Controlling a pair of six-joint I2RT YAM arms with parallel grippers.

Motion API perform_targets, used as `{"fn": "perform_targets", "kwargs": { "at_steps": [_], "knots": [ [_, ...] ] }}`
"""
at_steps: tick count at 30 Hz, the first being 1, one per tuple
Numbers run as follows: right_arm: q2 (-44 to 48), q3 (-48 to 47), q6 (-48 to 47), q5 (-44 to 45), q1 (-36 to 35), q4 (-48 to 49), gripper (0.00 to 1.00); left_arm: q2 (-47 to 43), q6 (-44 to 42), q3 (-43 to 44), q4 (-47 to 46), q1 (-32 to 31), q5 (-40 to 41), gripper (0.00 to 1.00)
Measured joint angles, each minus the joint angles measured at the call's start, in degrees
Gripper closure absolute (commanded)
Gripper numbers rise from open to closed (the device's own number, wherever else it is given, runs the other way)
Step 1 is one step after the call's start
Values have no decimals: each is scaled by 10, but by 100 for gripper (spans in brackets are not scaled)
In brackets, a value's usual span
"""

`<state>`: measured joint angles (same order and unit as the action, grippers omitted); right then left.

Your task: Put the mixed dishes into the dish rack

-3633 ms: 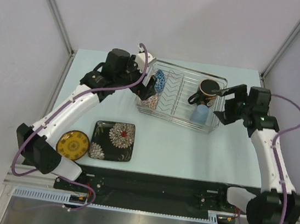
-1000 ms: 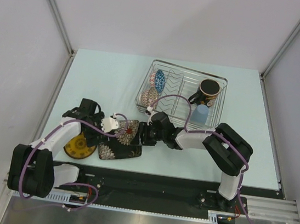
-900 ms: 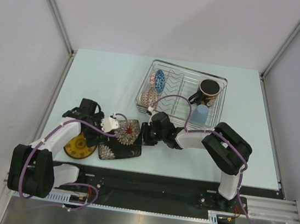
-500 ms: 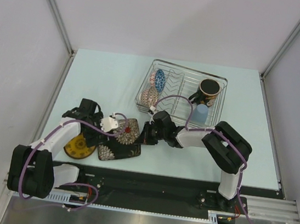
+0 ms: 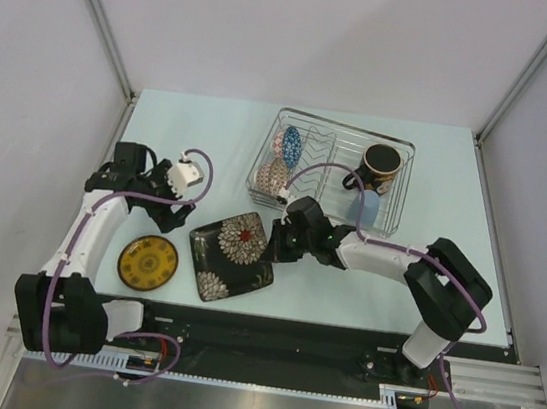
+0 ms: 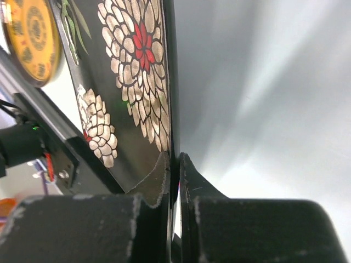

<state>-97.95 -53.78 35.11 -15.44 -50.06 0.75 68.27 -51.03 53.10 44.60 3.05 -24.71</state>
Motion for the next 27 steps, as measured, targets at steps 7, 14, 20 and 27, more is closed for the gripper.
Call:
{"fn": "perform_targets", "kwargs": {
  "at_steps": [7, 14, 20, 27],
  "knots": [
    [67, -21, -75, 42, 11, -121, 100, 7, 9, 50, 66, 64, -66, 5],
    [132, -139, -199, 101, 0, -295, 100, 23, 20, 88, 84, 106, -109, 5],
    [204, -253, -274, 147, 0, -379, 100, 26, 32, 88, 88, 116, -126, 5],
    [180, -433, -420, 262, 16, -435, 100, 26, 45, 88, 87, 124, -136, 5]
  ]
}}
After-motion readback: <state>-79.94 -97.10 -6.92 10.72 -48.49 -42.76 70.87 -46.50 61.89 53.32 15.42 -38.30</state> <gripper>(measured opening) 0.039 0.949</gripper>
